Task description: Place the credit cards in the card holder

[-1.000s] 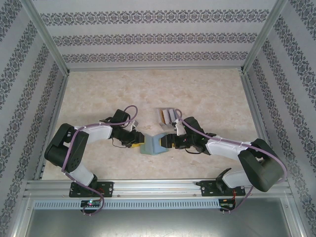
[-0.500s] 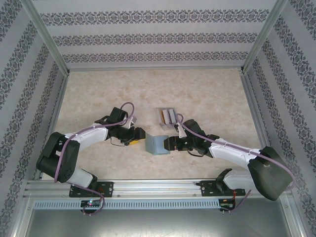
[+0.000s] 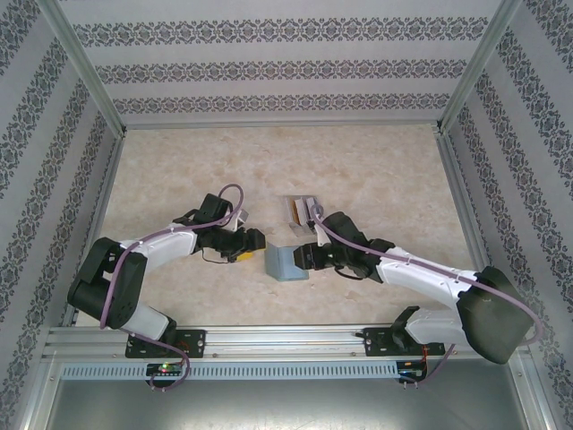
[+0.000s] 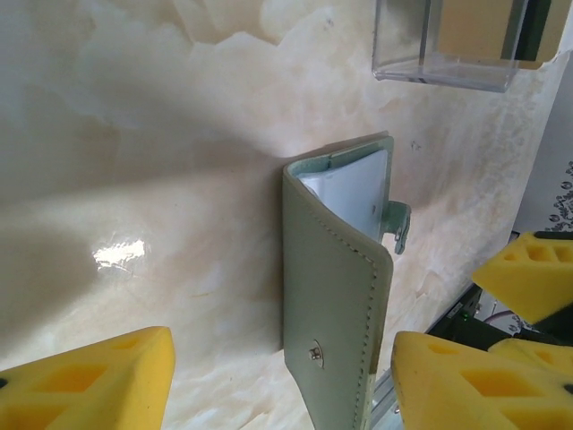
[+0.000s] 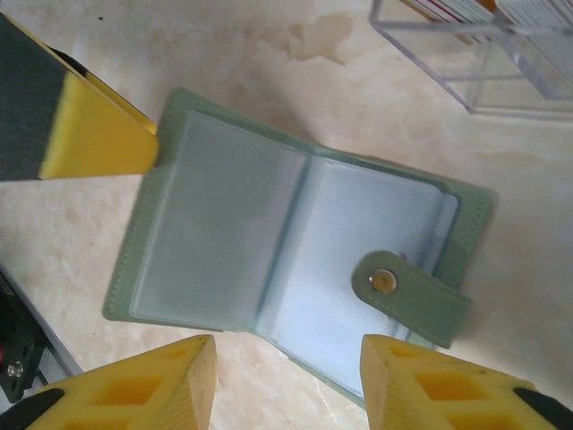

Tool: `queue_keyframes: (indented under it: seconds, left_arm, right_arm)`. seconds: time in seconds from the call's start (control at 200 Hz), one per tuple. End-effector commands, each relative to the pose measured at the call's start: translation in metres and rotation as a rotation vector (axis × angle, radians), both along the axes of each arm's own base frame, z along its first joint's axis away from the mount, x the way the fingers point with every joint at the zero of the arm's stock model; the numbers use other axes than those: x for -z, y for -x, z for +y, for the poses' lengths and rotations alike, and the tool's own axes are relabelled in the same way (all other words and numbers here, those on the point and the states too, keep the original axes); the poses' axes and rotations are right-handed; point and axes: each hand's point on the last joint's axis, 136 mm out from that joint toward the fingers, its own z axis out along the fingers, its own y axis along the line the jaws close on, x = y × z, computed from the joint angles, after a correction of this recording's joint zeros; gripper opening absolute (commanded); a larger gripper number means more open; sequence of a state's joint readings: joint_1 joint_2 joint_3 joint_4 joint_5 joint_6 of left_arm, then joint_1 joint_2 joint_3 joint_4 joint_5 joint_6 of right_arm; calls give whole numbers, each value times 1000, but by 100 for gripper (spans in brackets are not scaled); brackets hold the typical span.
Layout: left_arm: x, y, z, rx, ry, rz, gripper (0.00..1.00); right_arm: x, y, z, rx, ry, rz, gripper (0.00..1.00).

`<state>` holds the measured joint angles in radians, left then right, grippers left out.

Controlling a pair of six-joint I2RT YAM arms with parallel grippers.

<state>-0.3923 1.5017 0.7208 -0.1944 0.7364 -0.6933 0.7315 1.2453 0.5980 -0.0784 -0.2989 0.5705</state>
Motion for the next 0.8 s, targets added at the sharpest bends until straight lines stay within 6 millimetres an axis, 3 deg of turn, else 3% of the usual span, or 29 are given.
queue_keyframes:
  seconds: [0.0, 0.225, 0.455, 0.61, 0.794]
  left_arm:
    - [-5, -8, -5, 26, -29, -29, 65]
    - [4, -5, -7, 43, -109, -14, 61]
    - [13, -1, -2, 35, -157, 4, 58]
    - [20, 3, -9, 63, -143, 39, 40]
    - [8, 5, -16, 87, -97, 40, 21]
  right_arm:
    - [-11, -12, 4, 16, 2, -57, 50]
    - [-32, -44, -19, 104, 132, -149, 58]
    - [-34, -52, -13, 94, 108, -136, 58]
    - [-35, -68, -15, 146, 139, -136, 61]
    - [-36, -92, -18, 142, 282, -170, 66]
